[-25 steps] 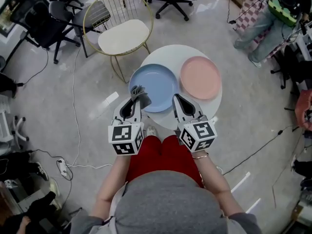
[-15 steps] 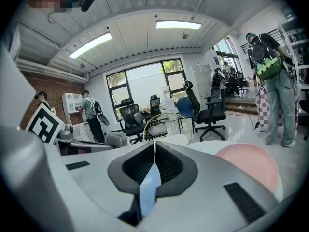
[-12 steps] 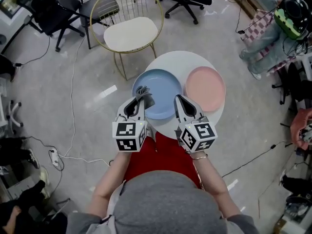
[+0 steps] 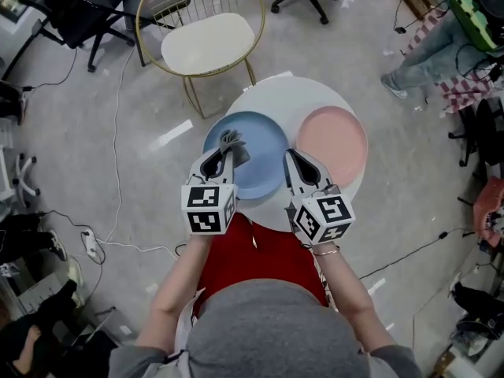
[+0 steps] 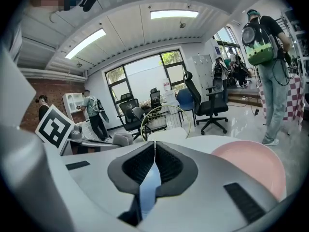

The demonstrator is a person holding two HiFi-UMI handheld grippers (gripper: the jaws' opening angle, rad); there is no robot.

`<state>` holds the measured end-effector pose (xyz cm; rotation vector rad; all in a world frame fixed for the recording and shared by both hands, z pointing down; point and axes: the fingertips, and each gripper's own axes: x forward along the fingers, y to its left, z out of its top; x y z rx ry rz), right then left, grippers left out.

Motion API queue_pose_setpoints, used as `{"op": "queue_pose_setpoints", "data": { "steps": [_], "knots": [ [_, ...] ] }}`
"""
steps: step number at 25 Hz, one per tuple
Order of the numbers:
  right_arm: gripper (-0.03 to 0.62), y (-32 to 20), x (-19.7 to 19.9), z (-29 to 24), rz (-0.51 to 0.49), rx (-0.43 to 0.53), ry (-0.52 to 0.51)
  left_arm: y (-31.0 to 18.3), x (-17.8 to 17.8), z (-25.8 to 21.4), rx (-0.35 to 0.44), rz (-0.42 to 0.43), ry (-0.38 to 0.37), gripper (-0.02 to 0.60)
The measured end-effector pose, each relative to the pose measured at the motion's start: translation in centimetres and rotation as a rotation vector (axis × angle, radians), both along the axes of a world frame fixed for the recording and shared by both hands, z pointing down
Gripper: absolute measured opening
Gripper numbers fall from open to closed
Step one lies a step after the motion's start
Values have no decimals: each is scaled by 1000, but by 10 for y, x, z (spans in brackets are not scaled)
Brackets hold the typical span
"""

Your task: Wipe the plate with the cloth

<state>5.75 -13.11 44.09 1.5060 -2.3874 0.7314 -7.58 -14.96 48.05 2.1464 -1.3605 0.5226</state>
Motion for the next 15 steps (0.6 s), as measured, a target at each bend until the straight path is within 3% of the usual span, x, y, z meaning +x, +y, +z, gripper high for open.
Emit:
{"op": "queue_pose_setpoints", "data": {
  "steps": [15],
  "knots": [
    [29,-30,38,30,22,-81,-27,-48,91,63,-136,157,-49,35]
  ]
}}
